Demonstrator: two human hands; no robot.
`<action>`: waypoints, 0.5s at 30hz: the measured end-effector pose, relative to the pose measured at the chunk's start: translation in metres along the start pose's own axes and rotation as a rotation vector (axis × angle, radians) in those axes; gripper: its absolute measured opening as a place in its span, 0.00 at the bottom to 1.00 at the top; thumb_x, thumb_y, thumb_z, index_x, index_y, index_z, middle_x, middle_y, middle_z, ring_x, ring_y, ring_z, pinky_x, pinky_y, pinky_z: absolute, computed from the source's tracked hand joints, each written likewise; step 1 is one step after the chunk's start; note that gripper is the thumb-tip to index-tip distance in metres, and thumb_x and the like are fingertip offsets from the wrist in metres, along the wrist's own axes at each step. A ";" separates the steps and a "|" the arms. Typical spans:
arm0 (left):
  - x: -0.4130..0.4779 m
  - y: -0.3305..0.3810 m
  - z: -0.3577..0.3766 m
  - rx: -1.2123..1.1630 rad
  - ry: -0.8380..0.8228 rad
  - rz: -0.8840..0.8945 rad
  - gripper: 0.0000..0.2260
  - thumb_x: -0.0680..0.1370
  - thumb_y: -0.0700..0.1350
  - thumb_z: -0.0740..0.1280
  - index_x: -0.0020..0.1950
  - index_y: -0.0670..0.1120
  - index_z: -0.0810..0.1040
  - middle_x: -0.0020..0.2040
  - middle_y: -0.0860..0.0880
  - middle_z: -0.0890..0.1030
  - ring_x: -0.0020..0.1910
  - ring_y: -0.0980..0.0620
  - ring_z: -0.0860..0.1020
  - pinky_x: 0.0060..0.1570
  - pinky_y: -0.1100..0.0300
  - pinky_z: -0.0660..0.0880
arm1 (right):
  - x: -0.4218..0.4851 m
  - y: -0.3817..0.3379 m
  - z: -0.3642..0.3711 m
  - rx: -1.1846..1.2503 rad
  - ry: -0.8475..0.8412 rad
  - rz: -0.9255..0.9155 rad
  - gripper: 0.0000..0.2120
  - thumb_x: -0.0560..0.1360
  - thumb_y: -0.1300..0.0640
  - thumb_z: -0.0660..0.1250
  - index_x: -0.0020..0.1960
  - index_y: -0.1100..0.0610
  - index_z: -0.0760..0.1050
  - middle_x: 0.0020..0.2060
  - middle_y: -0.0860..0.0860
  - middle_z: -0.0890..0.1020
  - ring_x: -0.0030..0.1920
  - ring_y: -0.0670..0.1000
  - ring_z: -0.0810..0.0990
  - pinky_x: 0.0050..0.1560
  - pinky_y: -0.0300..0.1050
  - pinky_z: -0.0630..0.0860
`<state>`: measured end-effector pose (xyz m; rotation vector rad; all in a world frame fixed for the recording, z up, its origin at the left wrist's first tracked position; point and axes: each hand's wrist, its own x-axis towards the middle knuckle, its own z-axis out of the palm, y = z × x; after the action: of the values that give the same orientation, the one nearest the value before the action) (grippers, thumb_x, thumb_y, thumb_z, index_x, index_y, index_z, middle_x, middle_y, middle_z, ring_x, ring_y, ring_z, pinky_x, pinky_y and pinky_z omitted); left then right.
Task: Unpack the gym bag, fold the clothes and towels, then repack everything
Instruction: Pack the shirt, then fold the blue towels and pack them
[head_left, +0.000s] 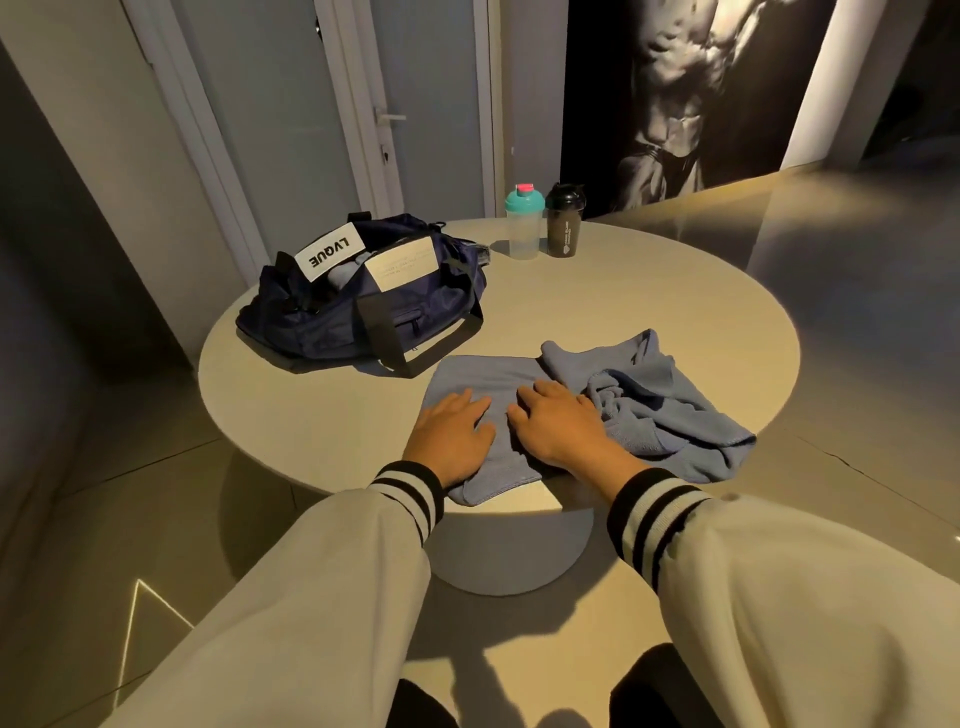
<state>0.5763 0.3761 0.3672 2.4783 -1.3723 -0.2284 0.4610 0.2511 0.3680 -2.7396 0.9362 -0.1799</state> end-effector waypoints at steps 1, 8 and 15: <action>0.004 -0.003 0.001 -0.050 0.034 0.000 0.23 0.85 0.53 0.55 0.80 0.52 0.62 0.81 0.49 0.61 0.79 0.48 0.60 0.78 0.49 0.56 | 0.007 0.002 0.001 0.002 -0.006 0.019 0.22 0.83 0.42 0.46 0.66 0.53 0.68 0.71 0.55 0.68 0.74 0.58 0.62 0.73 0.65 0.58; 0.012 -0.009 0.000 -0.243 0.272 0.013 0.12 0.80 0.47 0.66 0.63 0.51 0.79 0.63 0.51 0.77 0.64 0.50 0.70 0.66 0.54 0.70 | 0.006 -0.002 0.003 -0.037 0.301 -0.029 0.22 0.81 0.41 0.54 0.68 0.52 0.73 0.67 0.55 0.72 0.70 0.59 0.65 0.69 0.59 0.60; -0.011 -0.009 0.002 -0.162 0.241 0.011 0.15 0.83 0.51 0.62 0.69 0.55 0.77 0.69 0.54 0.77 0.68 0.51 0.70 0.70 0.53 0.65 | -0.030 -0.024 0.019 -0.040 0.316 -0.128 0.16 0.81 0.47 0.56 0.61 0.51 0.77 0.51 0.52 0.77 0.53 0.55 0.72 0.52 0.51 0.68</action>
<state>0.5770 0.3889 0.3626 2.2800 -1.2168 -0.0337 0.4551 0.2912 0.3553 -2.8616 0.8425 -0.6389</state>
